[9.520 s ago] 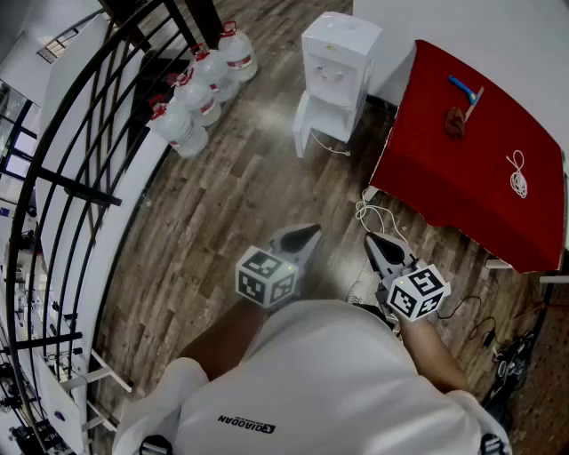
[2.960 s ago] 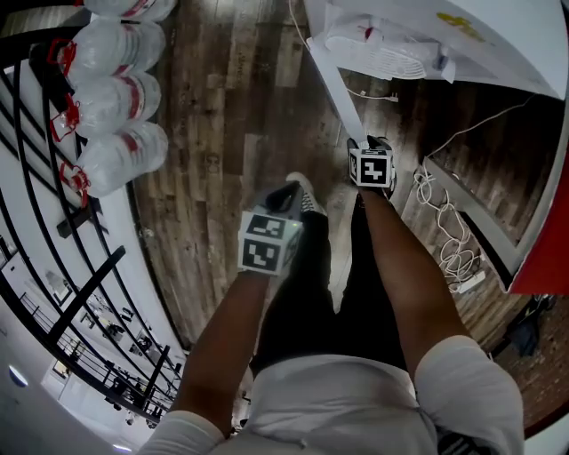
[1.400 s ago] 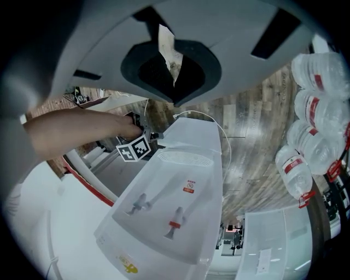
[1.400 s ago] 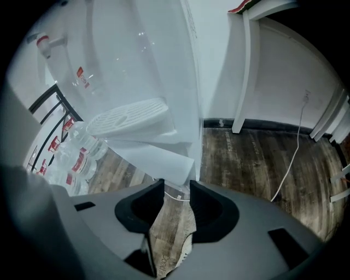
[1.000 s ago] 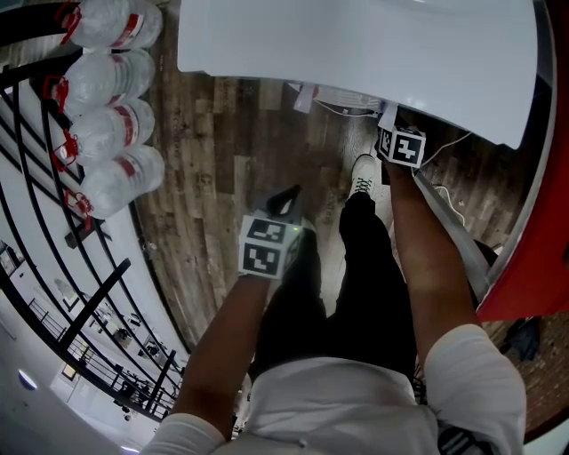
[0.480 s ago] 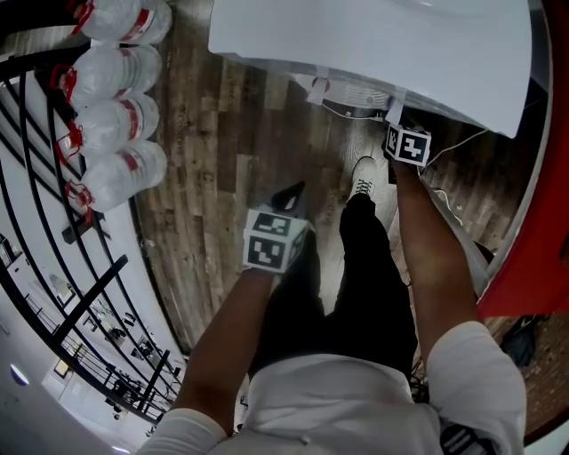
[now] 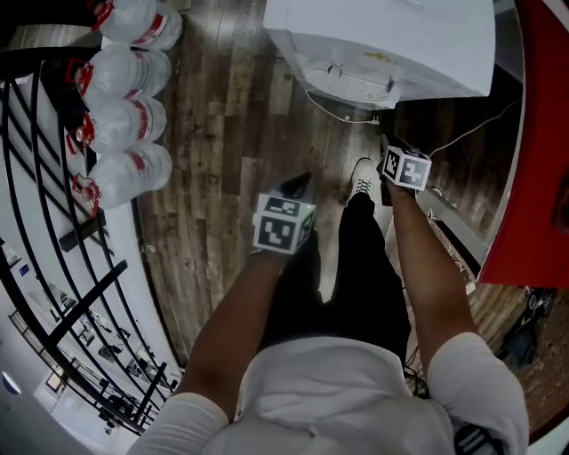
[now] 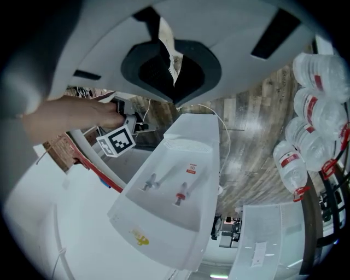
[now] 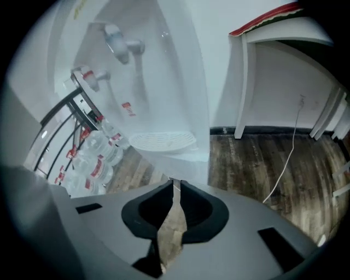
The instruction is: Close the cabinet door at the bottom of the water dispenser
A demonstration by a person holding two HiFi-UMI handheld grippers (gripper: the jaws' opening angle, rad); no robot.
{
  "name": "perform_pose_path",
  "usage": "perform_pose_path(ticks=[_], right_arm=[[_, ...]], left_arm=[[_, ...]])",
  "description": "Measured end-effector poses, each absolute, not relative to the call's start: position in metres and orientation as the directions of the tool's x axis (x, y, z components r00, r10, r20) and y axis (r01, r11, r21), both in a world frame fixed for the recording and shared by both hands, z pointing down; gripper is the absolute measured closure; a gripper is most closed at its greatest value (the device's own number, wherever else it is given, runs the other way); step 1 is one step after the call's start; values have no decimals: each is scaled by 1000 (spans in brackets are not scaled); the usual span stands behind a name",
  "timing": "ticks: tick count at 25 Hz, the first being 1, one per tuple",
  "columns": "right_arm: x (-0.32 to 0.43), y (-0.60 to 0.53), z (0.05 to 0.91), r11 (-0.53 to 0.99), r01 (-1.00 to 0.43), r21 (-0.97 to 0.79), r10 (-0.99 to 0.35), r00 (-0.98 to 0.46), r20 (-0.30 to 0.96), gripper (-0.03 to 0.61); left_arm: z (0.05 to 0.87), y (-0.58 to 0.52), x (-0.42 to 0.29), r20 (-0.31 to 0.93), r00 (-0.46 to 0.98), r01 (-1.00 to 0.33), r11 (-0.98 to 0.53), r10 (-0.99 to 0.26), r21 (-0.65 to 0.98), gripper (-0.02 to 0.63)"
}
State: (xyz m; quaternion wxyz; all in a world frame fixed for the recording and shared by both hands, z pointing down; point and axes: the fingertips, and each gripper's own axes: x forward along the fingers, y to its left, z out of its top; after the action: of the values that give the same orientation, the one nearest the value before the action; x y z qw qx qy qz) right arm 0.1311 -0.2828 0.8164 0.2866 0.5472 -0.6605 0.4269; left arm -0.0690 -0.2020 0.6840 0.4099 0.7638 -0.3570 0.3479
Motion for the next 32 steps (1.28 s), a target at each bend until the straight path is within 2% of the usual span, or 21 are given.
perform_pose_path(ticks=[4, 8, 12, 22, 26, 32], right_arm=[[88, -248, 748, 41, -928, -369, -526, -334, 782, 555], [32, -229, 673, 115, -813, -570, -558, -528, 640, 555], [-7, -203, 593, 198, -731, -653, -570, -628, 530, 557], [-42, -136, 402, 412, -699, -584, -631, -682, 370, 557], [-25, -110, 366, 467, -675, -571, -628, -708, 324, 557], [22, -74, 333, 498, -714, -492, -644, -685, 341, 557]], left_arm=[[656, -188, -85, 819, 514, -821, -425, -256, 382, 615], [625, -185, -98, 803, 531, -804, -461, -270, 376, 615], [596, -170, -115, 805, 525, -796, -496, -278, 347, 615], [478, -135, -135, 687, 645, -709, -597, -334, 376, 615], [426, -121, -121, 618, 691, -686, -609, -375, 398, 615], [363, -97, -85, 539, 708, -693, -599, -456, 402, 615]])
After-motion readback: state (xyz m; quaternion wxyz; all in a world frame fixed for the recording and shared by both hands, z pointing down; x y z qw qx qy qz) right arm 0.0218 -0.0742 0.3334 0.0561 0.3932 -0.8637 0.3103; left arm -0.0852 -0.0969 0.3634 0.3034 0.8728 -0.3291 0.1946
